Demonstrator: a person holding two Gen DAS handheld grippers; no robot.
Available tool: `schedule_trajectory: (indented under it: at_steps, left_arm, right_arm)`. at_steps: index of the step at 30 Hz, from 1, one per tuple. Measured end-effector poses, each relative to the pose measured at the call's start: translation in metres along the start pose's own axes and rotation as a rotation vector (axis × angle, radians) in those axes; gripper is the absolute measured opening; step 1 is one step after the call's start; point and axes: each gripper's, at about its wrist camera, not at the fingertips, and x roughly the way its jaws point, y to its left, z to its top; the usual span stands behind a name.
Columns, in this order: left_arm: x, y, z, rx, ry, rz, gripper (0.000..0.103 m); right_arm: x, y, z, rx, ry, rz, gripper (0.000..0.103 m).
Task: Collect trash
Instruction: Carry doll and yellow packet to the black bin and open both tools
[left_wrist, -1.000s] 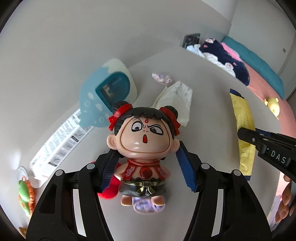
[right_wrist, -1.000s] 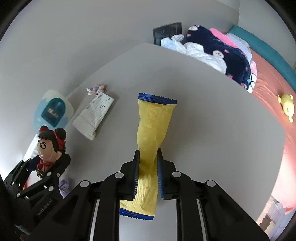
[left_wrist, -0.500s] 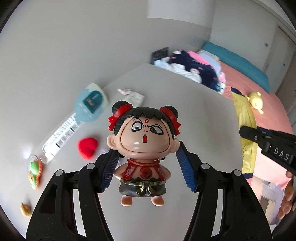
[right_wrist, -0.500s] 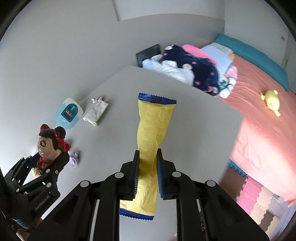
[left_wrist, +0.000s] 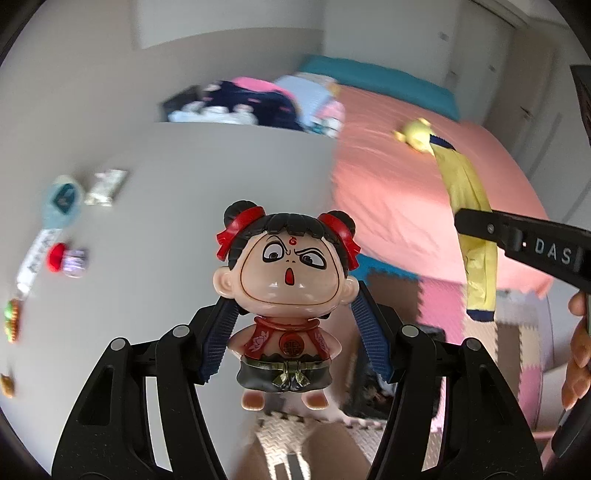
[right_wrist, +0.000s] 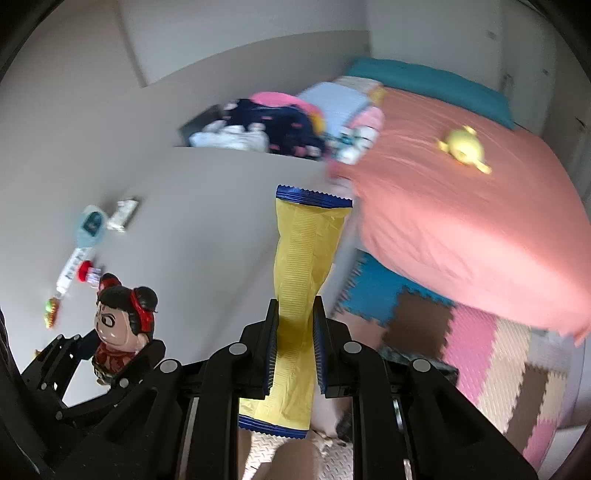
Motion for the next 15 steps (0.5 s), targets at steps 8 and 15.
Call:
schedule_trajectory:
  at_steps: [8,15]
  left_arm:
    - [0.025,-0.113,-0.042,0.141,0.086,-0.126,0.061]
    - [0.052,-0.184,-0.076,0.226,0.180,-0.198,0.061]
  right_arm:
    - [-0.007,-0.110,-0.067,0.142,0.050,-0.098,0.019]
    - [-0.004,-0.181,-0.117,0.244,0.105,-0.139,0.019]
